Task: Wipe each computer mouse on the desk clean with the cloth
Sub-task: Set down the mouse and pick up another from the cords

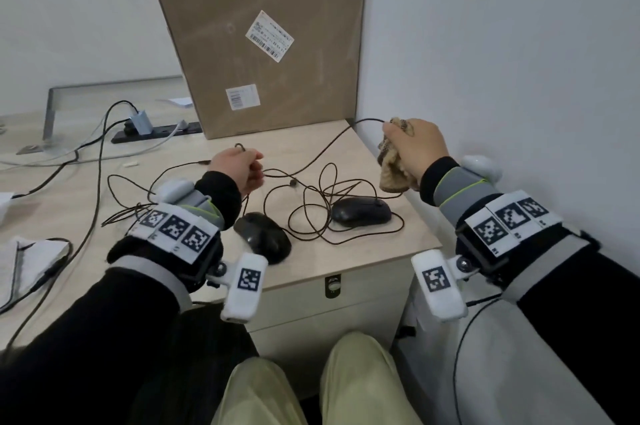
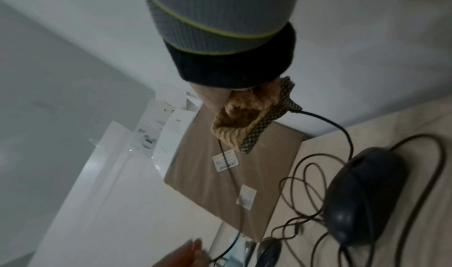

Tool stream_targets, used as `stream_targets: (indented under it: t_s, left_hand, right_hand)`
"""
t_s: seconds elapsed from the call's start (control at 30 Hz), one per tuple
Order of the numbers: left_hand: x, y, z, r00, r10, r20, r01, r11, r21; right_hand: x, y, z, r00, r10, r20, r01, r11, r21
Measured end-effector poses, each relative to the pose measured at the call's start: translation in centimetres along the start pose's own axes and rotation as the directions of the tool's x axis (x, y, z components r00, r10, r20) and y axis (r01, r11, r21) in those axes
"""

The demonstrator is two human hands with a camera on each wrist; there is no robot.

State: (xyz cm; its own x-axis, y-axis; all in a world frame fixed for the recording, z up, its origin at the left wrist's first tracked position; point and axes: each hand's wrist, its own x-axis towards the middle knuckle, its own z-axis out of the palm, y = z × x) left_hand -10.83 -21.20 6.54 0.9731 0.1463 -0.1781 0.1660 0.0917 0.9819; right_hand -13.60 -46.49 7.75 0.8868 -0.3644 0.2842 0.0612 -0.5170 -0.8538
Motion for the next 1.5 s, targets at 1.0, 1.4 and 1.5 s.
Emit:
stream_targets:
  t_s: [1.0,1.4,1.5]
  left_hand:
    - [0.9,0.4,0.3,0.996,0.048,-0.075,-0.043,0.997,0.064]
    - [0.0,0.5,5.0,0.998,0.033,0.047,-0.05,0.901,0.43]
    - [-0.1,0.7,5.0,0.996,0.01,0.083,-0.033,0.961,0.274]
  right_hand:
    - [2.2,-0.3,0.6,0.998,-0.013,0.059,0.025,0.976,-0.214]
    - [-0.6,-6.6,5.1,0.927,-0.26,0.27,0.316,0.93,-0.189]
    - [-0.8,-6.2,5.1,0.9,-0.284,0.331,0.354,0.918,-0.176]
